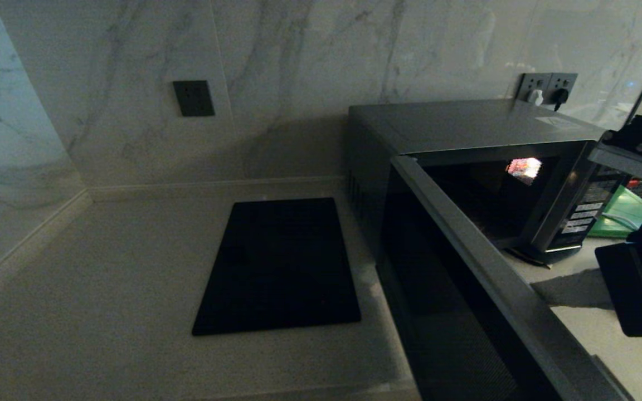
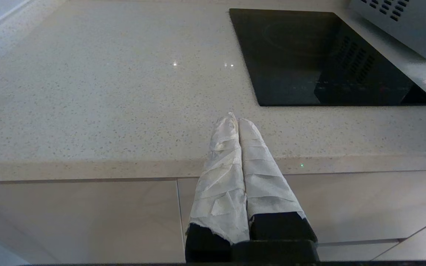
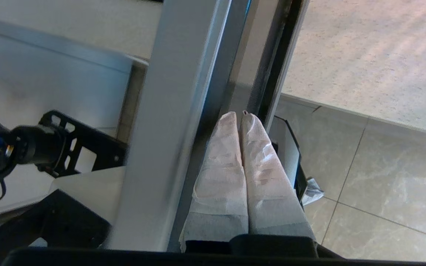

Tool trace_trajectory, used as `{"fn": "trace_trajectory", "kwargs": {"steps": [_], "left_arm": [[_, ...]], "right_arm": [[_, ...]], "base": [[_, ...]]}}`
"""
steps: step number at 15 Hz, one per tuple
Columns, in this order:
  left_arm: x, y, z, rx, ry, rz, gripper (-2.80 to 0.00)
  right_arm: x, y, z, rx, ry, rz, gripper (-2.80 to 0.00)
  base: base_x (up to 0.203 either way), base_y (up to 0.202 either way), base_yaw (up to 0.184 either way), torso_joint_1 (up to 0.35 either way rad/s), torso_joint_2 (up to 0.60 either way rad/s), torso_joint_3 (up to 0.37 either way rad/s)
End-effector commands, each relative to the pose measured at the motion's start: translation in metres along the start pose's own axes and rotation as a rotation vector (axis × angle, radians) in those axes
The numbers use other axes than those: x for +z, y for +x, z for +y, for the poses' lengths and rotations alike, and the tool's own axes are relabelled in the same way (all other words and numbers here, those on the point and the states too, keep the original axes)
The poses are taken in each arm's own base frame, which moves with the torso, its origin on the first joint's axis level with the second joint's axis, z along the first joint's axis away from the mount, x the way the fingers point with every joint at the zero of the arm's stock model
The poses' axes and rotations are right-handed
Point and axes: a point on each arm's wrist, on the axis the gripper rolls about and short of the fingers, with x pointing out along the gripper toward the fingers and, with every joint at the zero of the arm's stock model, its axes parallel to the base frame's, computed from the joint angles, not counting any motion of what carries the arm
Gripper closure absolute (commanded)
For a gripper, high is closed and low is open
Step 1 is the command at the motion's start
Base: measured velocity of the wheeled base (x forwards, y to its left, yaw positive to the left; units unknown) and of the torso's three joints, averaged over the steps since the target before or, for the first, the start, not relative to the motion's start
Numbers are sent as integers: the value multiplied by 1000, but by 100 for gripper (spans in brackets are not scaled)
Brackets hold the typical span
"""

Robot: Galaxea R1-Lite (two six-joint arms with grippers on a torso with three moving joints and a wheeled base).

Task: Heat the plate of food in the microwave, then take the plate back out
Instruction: Open the microwave oven

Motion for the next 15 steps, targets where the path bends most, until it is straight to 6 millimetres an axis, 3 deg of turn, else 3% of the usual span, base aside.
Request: {"fn": "trace_trajectory", "kwargs": {"steps": [1, 15], "left_arm": [[0, 0, 0, 0, -1, -1, 0], [0, 0, 0, 0, -1, 0, 0]], "right_arm": [[0, 7, 4, -1, -9, 26, 0], [-2, 9, 7, 14, -23, 30, 0]], "base": [[0, 0, 0, 0, 0, 0], [0, 0, 0, 0, 0, 0]]}}
